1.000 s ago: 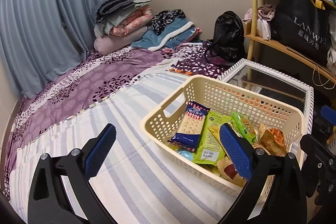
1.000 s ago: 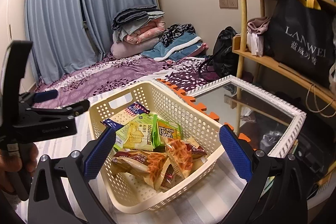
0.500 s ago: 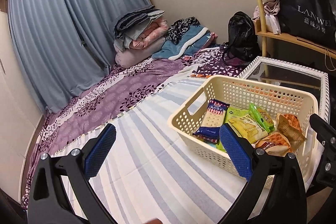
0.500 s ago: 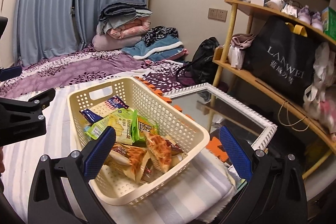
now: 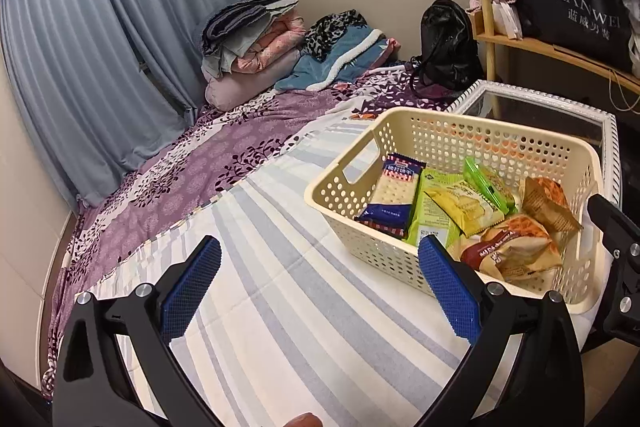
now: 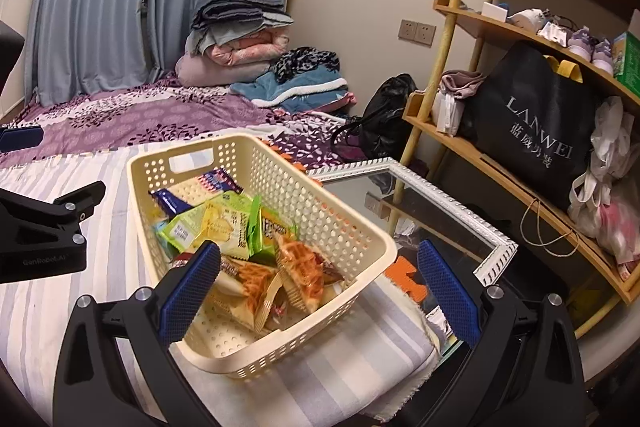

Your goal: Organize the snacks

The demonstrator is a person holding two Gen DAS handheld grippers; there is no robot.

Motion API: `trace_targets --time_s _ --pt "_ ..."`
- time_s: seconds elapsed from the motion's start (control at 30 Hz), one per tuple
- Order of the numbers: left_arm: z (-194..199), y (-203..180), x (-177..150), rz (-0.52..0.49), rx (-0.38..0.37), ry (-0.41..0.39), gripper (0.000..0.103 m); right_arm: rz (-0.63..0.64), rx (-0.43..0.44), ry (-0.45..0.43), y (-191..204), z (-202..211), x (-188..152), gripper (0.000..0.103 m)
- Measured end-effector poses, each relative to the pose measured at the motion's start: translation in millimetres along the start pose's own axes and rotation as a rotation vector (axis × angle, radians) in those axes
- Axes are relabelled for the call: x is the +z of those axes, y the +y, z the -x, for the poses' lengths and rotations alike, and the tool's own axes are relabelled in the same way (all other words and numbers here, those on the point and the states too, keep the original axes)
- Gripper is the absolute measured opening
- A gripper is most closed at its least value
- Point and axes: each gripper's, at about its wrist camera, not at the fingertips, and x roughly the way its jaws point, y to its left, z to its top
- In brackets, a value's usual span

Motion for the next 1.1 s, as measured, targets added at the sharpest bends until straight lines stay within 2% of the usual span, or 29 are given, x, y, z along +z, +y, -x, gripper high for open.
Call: trace_targets --time_s 0.17,1.1 --pt "-3.3 -2.9 -4.3 -0.014 0.003 0.016 0.100 -0.009 0.031 0.027 1.2 -4.8 -5.2 0.098" --pt "-18.0 -9.8 -3.5 -0.055 0.031 0.064 0.100 -0.016 0.067 0.055 7.0 -20.6 -6.8 0.098"
